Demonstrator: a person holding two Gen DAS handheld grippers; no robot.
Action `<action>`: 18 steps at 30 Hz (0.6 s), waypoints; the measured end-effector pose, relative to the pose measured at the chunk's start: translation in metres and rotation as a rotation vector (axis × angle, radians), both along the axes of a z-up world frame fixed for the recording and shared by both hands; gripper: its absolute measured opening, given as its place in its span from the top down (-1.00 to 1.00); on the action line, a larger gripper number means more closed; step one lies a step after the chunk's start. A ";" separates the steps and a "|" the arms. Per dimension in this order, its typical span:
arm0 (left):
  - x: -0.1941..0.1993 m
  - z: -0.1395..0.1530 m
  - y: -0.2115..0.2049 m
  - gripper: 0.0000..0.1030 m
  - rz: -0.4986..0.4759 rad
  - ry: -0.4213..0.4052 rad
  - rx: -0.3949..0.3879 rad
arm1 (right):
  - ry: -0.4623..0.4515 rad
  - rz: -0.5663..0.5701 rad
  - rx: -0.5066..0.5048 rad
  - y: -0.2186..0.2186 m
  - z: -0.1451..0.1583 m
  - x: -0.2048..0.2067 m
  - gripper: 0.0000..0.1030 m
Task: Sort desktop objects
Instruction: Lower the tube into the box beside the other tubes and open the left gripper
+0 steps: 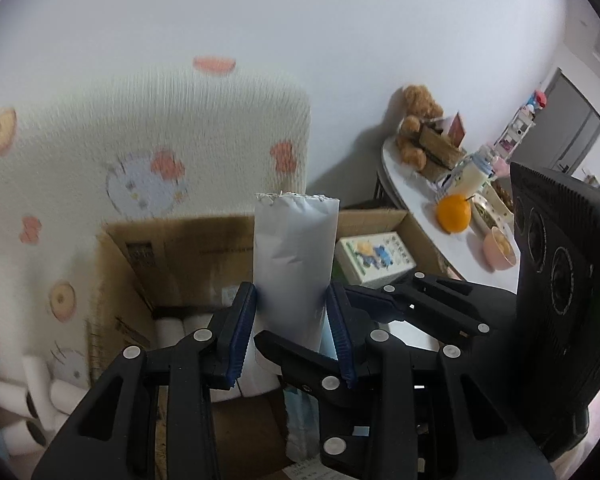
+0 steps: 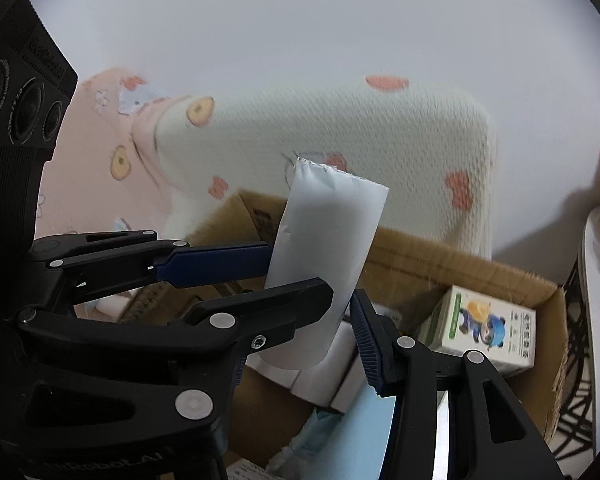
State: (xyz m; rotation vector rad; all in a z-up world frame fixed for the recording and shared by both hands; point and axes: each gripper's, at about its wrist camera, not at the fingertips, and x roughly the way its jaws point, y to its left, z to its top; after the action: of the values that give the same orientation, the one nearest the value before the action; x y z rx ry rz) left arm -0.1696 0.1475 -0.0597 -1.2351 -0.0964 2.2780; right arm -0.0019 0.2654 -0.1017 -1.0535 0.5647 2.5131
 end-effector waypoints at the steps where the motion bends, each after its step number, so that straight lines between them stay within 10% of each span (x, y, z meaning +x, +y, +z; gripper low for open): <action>1: -0.005 -0.007 -0.001 0.22 0.003 -0.039 0.015 | -0.013 0.005 -0.024 0.003 -0.003 -0.001 0.12; 18: -0.024 -0.059 0.005 0.23 0.016 -0.319 0.026 | -0.322 0.104 -0.154 0.016 -0.053 -0.025 0.12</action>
State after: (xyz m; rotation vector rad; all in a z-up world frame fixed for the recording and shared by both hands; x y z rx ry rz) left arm -0.1939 0.1521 -0.1185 -1.5793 -0.2514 2.0671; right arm -0.0272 0.2812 -0.1547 -1.5435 0.6274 2.3427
